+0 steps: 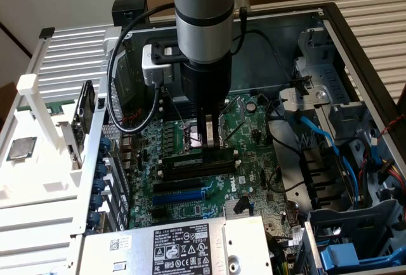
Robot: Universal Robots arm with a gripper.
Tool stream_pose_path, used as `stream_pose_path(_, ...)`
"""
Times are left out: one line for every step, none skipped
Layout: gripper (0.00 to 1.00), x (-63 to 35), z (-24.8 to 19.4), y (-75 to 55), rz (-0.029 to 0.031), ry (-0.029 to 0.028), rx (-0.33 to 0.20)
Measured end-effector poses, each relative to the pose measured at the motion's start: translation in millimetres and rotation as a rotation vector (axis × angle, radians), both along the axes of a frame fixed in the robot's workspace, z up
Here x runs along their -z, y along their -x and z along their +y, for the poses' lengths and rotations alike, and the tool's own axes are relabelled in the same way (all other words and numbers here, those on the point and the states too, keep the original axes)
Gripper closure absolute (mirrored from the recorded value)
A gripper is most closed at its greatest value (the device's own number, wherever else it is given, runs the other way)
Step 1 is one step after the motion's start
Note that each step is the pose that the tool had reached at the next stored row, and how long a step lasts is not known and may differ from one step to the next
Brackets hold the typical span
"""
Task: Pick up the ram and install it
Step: 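Insert the ram into the slot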
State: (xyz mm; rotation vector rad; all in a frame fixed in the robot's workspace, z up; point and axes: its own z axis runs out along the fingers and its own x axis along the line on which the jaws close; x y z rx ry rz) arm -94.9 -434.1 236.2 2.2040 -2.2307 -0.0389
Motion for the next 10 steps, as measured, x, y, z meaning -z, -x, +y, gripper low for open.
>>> stream_pose_path(0.88,0.0,0.0,0.0,0.0001,0.0001,0.0)
stream_pose_path(0.88,0.1,0.0,0.0,0.0,0.0001,0.0)
stream_pose_path(0.88,0.2,-0.8,-0.1,0.0,0.0,0.0)
stream_pose_path(0.88,0.4,-1.1,0.0,-0.0001,-0.0002,0.0)
stream_pose_path(0.88,0.5,-1.2,0.0,0.0,0.0001,0.0)
stream_pose_path(0.88,0.8,-1.2,0.0,0.0,-0.0001,0.0)
stream_pose_path(0.88,1.2,-1.2,0.0,-0.0001,-0.0002,0.0)
stream_pose_path(0.88,1.3,-1.2,0.0,0.0,0.0001,0.0)
stream_pose_path(0.88,1.3,-1.2,0.0,0.0,0.0,0.0)
stream_pose_path(0.88,1.3,-1.2,0.0,0.0,-0.0001,0.0)
